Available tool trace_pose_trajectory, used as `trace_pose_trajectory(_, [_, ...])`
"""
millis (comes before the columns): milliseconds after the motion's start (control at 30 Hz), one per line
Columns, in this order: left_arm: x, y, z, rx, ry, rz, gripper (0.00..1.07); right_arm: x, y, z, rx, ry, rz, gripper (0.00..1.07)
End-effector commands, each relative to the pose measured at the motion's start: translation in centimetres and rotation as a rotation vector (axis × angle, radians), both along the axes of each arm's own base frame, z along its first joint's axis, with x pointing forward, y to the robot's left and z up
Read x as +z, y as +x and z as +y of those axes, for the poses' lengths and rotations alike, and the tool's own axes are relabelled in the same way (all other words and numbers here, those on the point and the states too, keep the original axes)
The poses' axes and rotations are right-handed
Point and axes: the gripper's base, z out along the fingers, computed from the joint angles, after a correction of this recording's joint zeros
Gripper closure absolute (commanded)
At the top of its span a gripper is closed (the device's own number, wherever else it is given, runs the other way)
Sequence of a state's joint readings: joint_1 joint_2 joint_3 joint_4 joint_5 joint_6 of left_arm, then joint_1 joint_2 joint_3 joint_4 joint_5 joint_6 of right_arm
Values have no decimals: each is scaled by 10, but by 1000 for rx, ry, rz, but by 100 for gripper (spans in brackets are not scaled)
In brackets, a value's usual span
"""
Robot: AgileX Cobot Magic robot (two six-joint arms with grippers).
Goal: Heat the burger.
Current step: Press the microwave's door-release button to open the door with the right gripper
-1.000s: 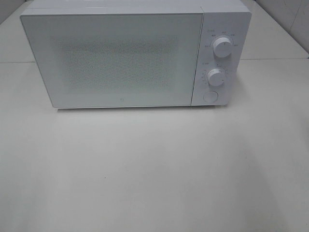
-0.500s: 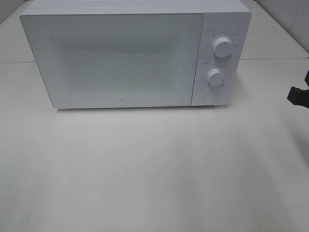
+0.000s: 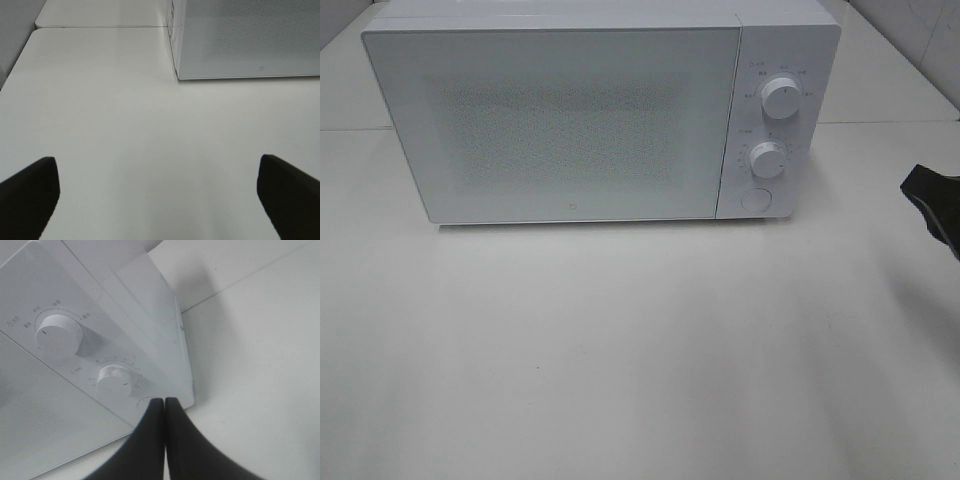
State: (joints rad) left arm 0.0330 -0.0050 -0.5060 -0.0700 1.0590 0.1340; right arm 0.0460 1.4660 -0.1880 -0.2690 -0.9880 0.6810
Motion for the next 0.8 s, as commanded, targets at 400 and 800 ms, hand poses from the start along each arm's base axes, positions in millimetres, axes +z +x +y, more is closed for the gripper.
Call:
trace_pose_trajectory(400, [1,-2,0,4,-6,-30,2,-29,19,61,-146,576,249,107])
trace_pose_trajectory(800, [1,-2,0,4,-6,-30,2,-63,70,79,-322,768,331,107])
